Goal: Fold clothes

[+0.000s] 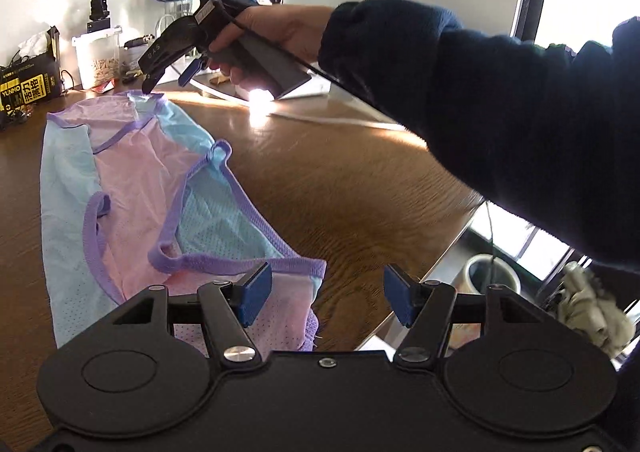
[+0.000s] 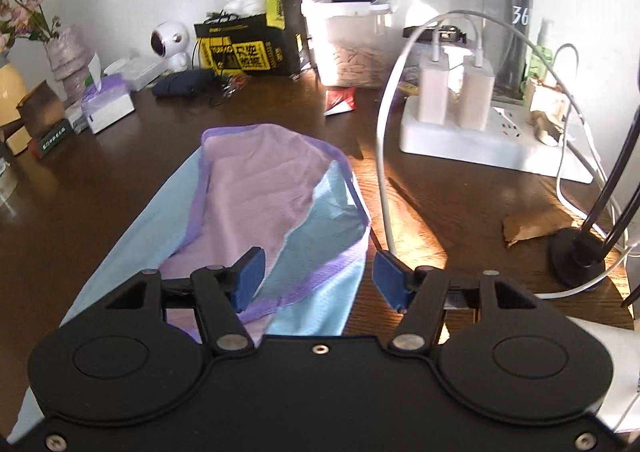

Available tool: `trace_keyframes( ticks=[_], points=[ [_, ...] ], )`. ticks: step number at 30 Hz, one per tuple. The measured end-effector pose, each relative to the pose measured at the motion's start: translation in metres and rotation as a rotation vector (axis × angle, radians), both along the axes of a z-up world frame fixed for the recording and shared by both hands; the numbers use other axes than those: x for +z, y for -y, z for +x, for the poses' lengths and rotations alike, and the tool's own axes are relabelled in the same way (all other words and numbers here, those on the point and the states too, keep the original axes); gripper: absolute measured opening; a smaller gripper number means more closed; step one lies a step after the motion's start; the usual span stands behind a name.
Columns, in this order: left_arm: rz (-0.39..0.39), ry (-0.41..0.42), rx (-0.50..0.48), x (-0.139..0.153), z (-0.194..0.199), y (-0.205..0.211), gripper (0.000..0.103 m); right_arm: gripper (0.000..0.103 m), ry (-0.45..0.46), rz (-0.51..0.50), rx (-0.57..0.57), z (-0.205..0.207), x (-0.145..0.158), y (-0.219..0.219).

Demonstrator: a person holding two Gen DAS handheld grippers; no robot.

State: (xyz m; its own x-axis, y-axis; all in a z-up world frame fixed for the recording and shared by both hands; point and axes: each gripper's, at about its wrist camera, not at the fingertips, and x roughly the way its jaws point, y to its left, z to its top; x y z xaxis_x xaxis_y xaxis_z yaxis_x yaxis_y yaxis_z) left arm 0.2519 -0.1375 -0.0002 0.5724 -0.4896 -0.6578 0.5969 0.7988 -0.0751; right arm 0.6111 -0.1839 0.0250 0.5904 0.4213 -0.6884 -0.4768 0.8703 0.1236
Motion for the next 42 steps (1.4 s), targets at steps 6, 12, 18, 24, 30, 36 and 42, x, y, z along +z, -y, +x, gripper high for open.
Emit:
trace_keyframes(
  ticks=[6, 12, 18, 24, 30, 36, 42],
  points=[
    [0.062, 0.036, 0.039, -0.002, -0.002, -0.002, 0.034, 0.063, 0.014, -0.016, 0.011, 0.004, -0.015, -0.002],
    [0.032, 0.044, 0.07, -0.001, -0.001, -0.01, 0.005, 0.005, 0.04, -0.057, 0.017, -0.001, -0.026, -0.002],
    [-0.091, 0.087, 0.224, 0.014, -0.011, -0.04, 0.003, 0.005, 0.012, 0.018, 0.002, 0.001, -0.01, -0.001],
    [-0.262, 0.012, 0.446, 0.019, -0.036, -0.1, 0.004, 0.005, 0.046, -0.006, 0.064, 0.003, 0.02, -0.06],
    [-0.267, -0.04, 0.447, 0.013, -0.046, -0.111, 0.019, 0.023, -0.044, -0.149, 0.096, 0.018, -0.01, -0.119],
    [-0.294, 0.112, 0.346, 0.034, -0.052, -0.117, 0.059, 0.059, 0.054, -0.152, 0.111, -0.005, 0.024, -0.105],
    [-0.281, 0.077, 0.333, 0.036, -0.007, -0.117, 0.059, 0.059, 0.036, -0.142, 0.208, -0.05, 0.024, -0.089]
  ],
)
